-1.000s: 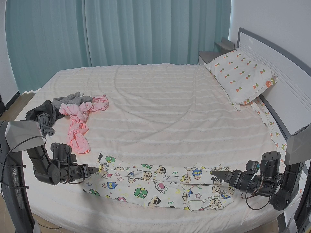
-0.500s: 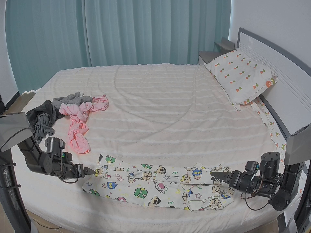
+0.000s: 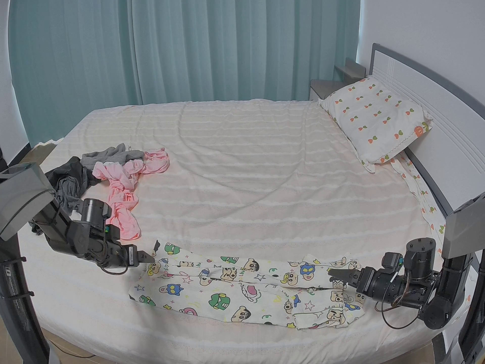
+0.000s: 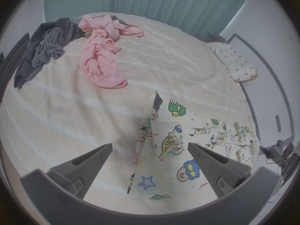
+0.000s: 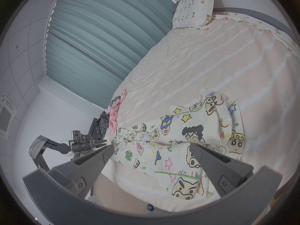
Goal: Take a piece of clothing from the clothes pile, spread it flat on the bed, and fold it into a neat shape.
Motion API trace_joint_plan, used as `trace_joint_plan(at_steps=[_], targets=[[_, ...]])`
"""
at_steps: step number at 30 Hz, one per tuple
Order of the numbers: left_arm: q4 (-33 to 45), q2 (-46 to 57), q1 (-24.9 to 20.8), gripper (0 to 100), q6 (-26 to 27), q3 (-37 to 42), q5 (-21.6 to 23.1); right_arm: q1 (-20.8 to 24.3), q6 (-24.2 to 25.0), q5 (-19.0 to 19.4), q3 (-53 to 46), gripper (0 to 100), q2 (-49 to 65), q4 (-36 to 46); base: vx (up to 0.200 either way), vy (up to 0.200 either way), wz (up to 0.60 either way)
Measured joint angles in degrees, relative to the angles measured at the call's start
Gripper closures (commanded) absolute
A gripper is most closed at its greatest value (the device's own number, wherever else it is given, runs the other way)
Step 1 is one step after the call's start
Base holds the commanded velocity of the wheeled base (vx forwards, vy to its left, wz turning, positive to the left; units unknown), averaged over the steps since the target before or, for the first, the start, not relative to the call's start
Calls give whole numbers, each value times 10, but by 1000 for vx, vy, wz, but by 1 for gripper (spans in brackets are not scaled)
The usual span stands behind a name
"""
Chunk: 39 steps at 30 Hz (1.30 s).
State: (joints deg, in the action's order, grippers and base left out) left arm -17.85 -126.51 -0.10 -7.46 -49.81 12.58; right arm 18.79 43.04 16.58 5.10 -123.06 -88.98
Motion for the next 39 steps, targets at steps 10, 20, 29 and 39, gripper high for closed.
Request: trace_joint_plan(at_steps=[10, 20, 29, 39], targets=[[-2, -64, -63, 0, 4, -29, -87, 0, -1, -1, -1, 0, -2, 0, 0, 0, 0], [-4, -90, -66, 0, 2, -51, -83, 3, 0, -1, -1, 0, -3, 0, 0, 0, 0], [-3, -106, -64, 0, -1, -63, -82, 4, -1, -1, -2, 0, -4, 0, 0, 0, 0], [-3, -114, -68, 0, -12, -80, -84, 4, -1, -1, -2, 0, -3, 0, 0, 0, 0]])
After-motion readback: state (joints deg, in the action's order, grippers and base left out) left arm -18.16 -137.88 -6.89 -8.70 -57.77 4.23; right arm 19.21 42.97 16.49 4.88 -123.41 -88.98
